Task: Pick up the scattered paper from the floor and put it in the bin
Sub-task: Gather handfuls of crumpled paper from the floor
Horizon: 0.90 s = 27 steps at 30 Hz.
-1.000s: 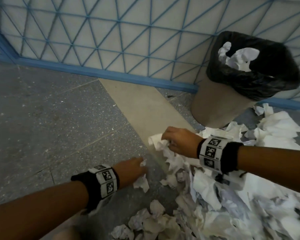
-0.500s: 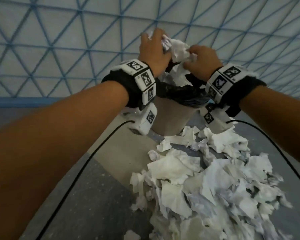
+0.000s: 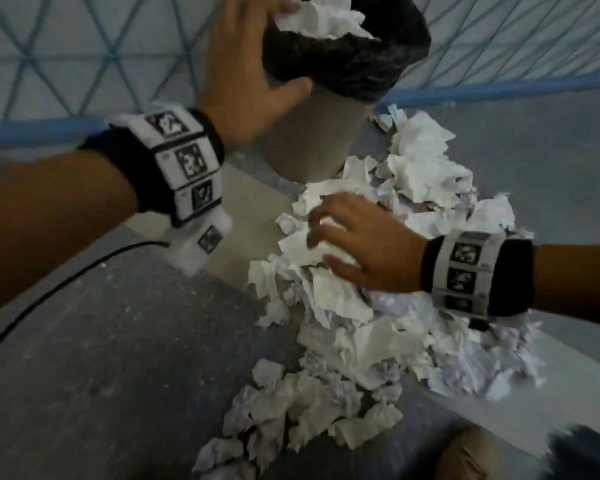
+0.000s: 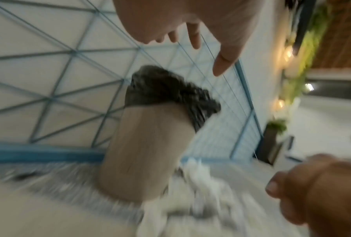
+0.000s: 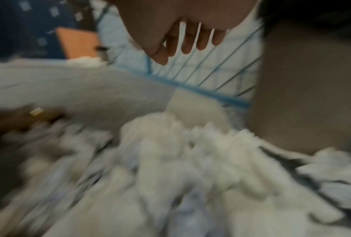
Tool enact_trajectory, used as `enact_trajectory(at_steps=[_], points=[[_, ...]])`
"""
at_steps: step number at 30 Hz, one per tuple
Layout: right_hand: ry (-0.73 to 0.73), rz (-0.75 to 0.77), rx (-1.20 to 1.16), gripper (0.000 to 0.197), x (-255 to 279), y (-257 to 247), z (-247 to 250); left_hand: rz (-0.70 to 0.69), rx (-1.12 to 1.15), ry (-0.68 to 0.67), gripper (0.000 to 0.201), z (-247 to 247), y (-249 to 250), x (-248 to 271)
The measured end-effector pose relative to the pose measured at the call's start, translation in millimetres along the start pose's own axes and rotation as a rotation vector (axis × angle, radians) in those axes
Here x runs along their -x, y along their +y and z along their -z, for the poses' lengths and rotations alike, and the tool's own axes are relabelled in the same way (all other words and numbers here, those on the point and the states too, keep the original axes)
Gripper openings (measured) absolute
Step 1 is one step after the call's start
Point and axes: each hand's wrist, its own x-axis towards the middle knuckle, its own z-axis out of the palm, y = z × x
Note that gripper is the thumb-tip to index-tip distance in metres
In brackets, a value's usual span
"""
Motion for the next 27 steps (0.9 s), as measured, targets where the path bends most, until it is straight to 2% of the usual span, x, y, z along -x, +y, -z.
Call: enact_trajectory(at_steps=[1,3,6,8,10,12,14,16,18,21,23,25,26,27], points=[[-0.102,0.142,-0.003,0.024,11,-13,-16,-0.009,0.001,-0.052,0.056,1,0,27],[-0.265,0.382,0.067,0.033,30,-30,-40,-0.036,-0.009,-0.291,0.045,2,2,88],[-0.458,0.572,0.177,0.064,45,-41,-60,-0.203,-0.081,-0.674,0.037,7,1,175],[-0.574,0.668,0.218,0.075,50,-48,-72,-0.309,-0.132,-0.837,0.048,14,3,225],[-0.650,0.779,0.217,0.079,55,-55,-89,-0.397,-0.179,-0.980,0.064,17,9,269],[-0.686,0.812,0.230,0.080,58,-60,-102,-0.502,-0.234,-1.080,0.077,11,8,305],[-0.681,0.796,0.285,0.071,53,-65,-106,-0.575,-0.310,-1.150,0.086,4,7,325],[-0.651,0.807,0.306,0.053,47,-67,-111,-0.523,-0.370,-1.225,0.092,-6,10,329],[-0.630,0.795,0.245,0.042,41,-65,-114,-0.459,-0.376,-1.244,0.087,-15,14,322],[-0.536,0.746,0.171,0.028,28,-59,-115,-0.391,-0.343,-1.282,0.067,-23,11,305],[-0.505,0.726,0.147,0.021,21,-56,-116,-0.326,-0.319,-1.158,0.051,-28,12,288],[-0.520,0.645,0.100,0.023,14,-51,-115,-0.163,-0.214,-1.051,0.037,-30,13,271],[-0.526,0.584,0.067,0.025,11,-49,-112,-0.182,-0.174,-1.025,0.025,-33,8,263],[-0.524,0.519,0.036,0.026,9,-46,-110,-0.117,-0.122,-1.028,0.017,-33,5,255]])
